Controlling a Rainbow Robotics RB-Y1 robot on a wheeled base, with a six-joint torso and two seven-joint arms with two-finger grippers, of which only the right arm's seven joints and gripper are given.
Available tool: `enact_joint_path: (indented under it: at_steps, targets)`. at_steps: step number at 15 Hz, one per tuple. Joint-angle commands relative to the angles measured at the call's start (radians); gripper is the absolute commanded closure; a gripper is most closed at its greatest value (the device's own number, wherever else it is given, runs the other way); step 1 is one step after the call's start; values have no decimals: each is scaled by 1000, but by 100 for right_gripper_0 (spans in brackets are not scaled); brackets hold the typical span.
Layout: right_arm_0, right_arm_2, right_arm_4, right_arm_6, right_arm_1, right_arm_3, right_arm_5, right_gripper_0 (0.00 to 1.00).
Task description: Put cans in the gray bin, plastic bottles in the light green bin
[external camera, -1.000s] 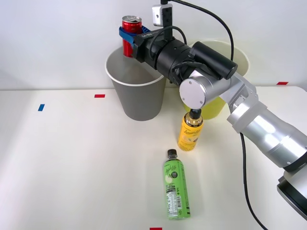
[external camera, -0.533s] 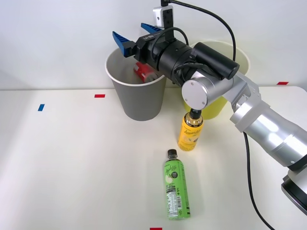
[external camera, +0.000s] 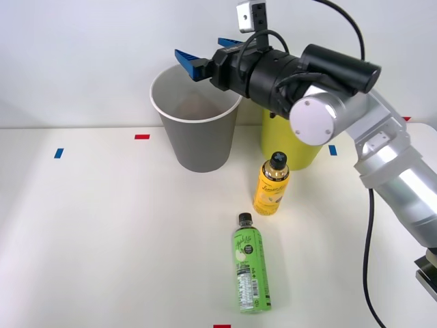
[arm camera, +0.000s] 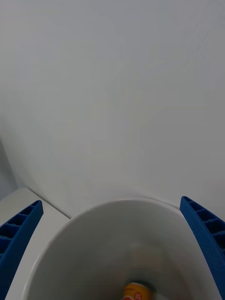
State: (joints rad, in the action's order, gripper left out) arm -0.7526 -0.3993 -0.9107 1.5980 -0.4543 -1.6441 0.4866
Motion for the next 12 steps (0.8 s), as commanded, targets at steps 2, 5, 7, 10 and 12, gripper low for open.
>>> enact_joint_path:
  at_steps: [2,5,7,10,12]
  targets:
    - [193,129,3,-27,-63,-220,84,0]
    - [343,185,10,-39,-96,-347,73,0]
    - [469,228,10,-53,-121,-441,40,0]
    - [639,254,10,-64,-133,-511,-102,0]
    - [751,254,19,-50,-135,-531,-229,0]
